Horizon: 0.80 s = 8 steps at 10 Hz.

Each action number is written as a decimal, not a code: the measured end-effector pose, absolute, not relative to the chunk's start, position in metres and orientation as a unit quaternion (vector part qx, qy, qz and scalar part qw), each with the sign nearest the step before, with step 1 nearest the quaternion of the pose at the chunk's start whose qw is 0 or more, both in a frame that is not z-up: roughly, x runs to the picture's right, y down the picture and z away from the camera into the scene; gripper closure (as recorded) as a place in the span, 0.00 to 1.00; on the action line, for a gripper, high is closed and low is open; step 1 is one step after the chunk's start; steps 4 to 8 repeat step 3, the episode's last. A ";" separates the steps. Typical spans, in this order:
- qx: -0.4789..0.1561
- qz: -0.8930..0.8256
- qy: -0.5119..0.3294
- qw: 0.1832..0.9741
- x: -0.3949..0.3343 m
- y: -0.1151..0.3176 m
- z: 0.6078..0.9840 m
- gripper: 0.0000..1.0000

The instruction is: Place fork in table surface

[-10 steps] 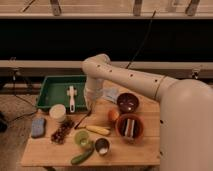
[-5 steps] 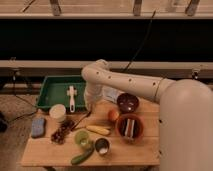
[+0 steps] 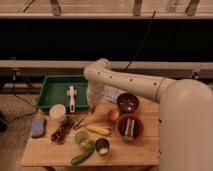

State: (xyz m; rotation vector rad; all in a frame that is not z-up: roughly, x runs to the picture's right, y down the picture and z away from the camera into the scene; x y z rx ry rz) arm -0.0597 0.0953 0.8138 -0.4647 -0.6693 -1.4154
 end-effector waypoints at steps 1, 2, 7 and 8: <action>-0.208 -0.629 -0.297 0.688 -0.057 0.091 0.814 0.20; -0.211 -0.629 -0.297 0.687 -0.054 0.092 0.814 0.20; -0.211 -0.629 -0.297 0.687 -0.054 0.092 0.814 0.20; -0.211 -0.629 -0.297 0.687 -0.054 0.092 0.814 0.20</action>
